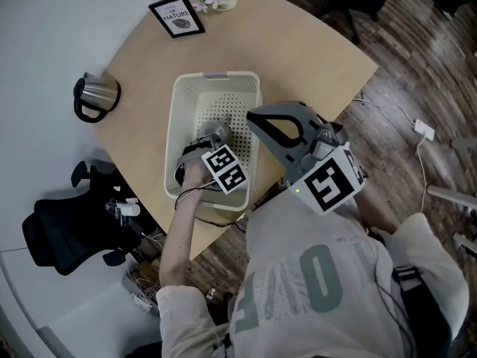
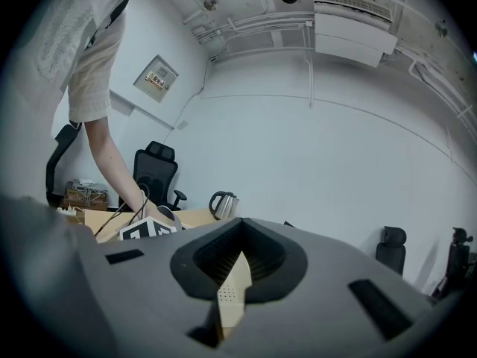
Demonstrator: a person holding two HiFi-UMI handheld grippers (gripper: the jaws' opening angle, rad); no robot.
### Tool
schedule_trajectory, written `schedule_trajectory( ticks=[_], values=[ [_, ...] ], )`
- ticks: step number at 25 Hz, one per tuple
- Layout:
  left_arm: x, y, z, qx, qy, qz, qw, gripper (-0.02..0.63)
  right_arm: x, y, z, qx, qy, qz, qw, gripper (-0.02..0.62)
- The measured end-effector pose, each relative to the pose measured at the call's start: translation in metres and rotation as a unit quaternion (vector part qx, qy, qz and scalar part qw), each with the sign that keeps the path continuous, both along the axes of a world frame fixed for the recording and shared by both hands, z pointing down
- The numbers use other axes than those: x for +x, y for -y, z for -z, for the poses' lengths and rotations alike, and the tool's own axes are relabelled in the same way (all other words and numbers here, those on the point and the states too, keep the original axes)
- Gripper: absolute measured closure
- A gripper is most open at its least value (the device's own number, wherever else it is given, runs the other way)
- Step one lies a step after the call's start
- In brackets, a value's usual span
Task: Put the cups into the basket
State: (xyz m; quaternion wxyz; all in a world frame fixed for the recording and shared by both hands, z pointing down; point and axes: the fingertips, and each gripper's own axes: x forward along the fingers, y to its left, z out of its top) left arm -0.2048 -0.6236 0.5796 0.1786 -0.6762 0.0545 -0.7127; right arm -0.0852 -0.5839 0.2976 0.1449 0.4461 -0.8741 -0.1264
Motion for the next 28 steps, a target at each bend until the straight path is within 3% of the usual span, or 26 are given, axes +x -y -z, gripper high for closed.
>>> schedule_trajectory(
  ticks=[6,9,11,13,16,18,20,22,23,24,28],
  values=[
    [0.002,0.003,0.042,0.036,-0.033,0.007,0.9988,0.477,-0.009,0.000,0.001,0.003,-0.003,0.018,1.000,0.598],
    [0.004,0.000,0.076,0.060,-0.086,0.036,0.9939,0.477,-0.012,0.000,0.002,0.004,-0.010,0.026,1.000,0.598],
    [0.004,0.000,0.108,0.079,-0.144,0.070,0.9839,0.477,-0.014,0.001,0.004,0.006,-0.010,0.029,0.999,0.598],
    [0.003,0.002,0.143,0.104,-0.213,0.108,0.9656,0.477,-0.015,0.003,0.005,0.007,-0.011,0.034,0.999,0.598],
    [0.002,0.006,0.199,0.164,-0.318,0.151,0.9217,0.477,-0.018,0.006,0.003,0.003,-0.013,0.036,0.999,0.598],
    [-0.001,0.003,0.233,0.216,-0.382,0.171,0.8820,0.479,-0.025,0.007,0.003,0.000,-0.006,0.044,0.999,0.598],
    [-0.002,-0.003,0.263,0.262,-0.455,0.187,0.8302,0.481,-0.034,0.007,0.004,-0.004,0.006,0.059,0.998,0.598],
    [0.000,-0.009,0.288,0.297,-0.524,0.198,0.7736,0.562,-0.040,0.005,0.007,-0.006,0.018,0.069,0.997,0.598],
    [0.001,-0.012,0.294,0.307,-0.544,0.205,0.7535,0.574,-0.042,0.005,0.009,-0.005,0.025,0.071,0.997,0.598],
    [0.003,-0.016,0.295,0.314,-0.555,0.212,0.7403,0.574,-0.044,0.004,0.011,-0.004,0.032,0.072,0.997,0.598],
    [0.011,-0.034,0.290,0.342,-0.572,0.230,0.7088,0.597,-0.059,-0.002,0.012,-0.008,0.059,0.084,0.995,0.598]
  ],
)
